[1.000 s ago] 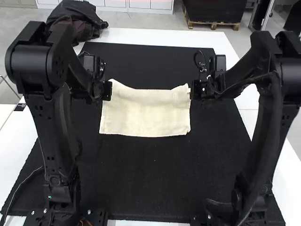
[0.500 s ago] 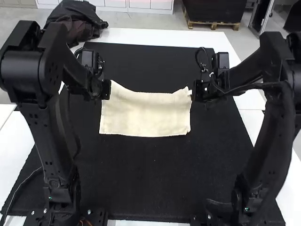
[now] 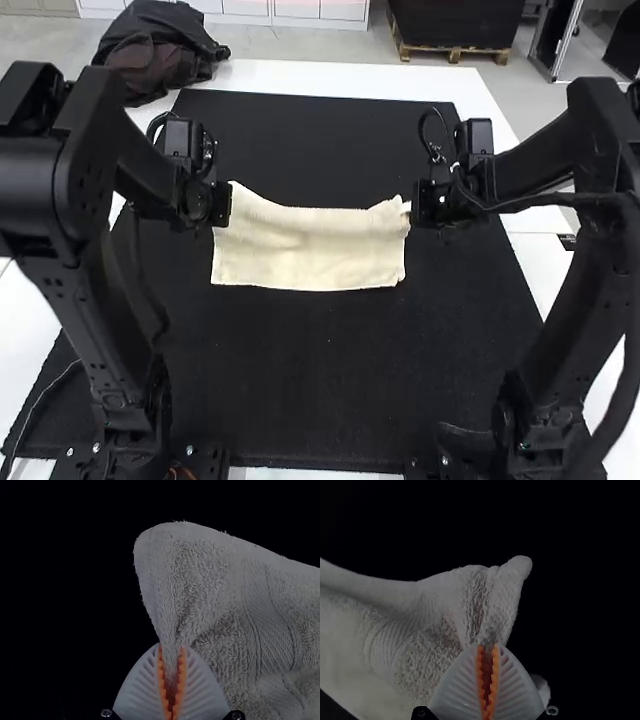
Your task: Fold the towel.
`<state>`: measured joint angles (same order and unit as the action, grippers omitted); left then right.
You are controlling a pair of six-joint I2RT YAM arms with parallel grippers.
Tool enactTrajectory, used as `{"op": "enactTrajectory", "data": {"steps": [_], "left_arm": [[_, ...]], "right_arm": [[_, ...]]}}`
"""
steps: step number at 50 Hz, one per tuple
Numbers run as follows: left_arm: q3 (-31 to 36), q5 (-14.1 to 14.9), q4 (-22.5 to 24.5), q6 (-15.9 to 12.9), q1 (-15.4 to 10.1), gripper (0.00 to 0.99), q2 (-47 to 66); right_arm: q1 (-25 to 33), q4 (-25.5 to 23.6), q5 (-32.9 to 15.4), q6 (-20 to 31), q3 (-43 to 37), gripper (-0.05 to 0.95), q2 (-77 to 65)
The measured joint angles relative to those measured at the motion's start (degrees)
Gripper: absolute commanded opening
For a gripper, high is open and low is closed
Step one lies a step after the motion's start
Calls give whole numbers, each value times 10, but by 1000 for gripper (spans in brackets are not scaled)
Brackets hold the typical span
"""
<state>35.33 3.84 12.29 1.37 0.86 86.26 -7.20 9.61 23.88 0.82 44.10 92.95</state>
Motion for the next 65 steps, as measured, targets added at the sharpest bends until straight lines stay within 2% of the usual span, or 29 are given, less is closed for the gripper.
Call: {"op": "enactTrajectory", "data": {"steps": [7,53,65], "left_arm": [[-28,6,15,0,4,26,-25],[-135,22,6,0,6,26,-115],[-169,22,28,0,7,26,-128]], "right_arm": [[0,-3,3,0,-19,-26,-16],[21,-5,26,0,-119,-26,-55],[21,19,27,0,-137,-25,-62]]}}
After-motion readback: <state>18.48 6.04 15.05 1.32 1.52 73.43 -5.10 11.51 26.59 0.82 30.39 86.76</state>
